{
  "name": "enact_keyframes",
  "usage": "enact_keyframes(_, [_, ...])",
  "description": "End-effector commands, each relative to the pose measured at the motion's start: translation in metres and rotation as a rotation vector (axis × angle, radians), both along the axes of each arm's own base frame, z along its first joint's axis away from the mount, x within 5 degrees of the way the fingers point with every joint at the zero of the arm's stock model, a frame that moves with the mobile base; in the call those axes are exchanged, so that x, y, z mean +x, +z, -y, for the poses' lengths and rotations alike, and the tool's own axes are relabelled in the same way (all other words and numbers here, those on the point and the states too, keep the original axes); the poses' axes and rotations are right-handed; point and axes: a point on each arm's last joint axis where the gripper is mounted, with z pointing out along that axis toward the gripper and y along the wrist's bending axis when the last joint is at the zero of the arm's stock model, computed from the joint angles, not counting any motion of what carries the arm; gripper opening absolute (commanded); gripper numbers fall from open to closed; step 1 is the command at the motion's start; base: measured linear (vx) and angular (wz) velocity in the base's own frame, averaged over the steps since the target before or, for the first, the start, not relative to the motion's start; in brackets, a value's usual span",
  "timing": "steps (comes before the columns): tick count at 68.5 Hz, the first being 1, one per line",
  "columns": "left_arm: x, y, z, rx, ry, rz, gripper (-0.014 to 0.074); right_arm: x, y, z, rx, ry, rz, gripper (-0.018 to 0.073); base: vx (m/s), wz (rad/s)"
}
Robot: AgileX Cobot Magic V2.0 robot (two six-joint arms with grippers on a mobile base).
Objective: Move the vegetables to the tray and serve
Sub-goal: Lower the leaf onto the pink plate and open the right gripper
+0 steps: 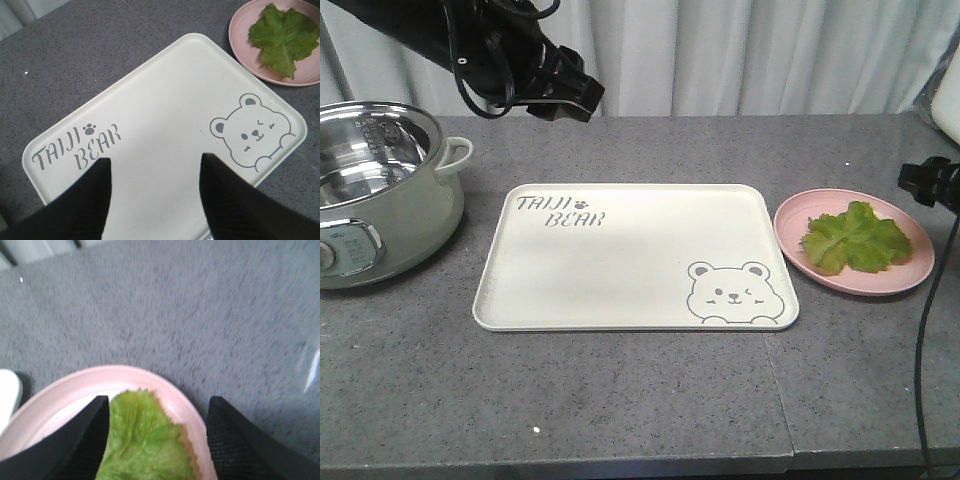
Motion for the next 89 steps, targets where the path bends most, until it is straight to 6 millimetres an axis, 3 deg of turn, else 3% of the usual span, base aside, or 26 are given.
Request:
enact_keyframes(1, [-0.007,0.017,-0.001,-0.052,0.004,0.057,0.0376,-0.010,0.045,0.005,-0.038,-0.043,0.119,0.0426,0.00,0.00])
enact_keyframes(13, [-0.005,0.012,0.000,-0.035,0.001,0.029,0.0376,-0.026,0.061,0.020,0.068,-0.064,0.150,0.0405,0.00,0.00])
enact_keyframes(26, [-0.004,0.011,0.000,-0.034,0.001,0.027,0.0376,-0.041,0.063,0.041,0.147,-0.017,0.146,0.0384,0.00,0.00])
enact_keyframes(35, [-0.004,0.011,0.000,-0.035,0.002,0.029,0.0376,-0.044,0.062,0.041,0.169,0.029,0.142,0.0384,0.00,0.00])
enact_keyframes(61, [-0.004,0.010,0.001,-0.032,0.000,0.020,0.0376,-0.021,0.006,0.044,0.240,0.048,0.011,0.0384,0.00,0.00])
enact_keyframes(89, [0.001,0.004,0.003,-0.025,0.001,0.008,0.0376,-0.010,-0.017,0.042,0.205,0.028,-0.035,0.0384,0.00,0.00])
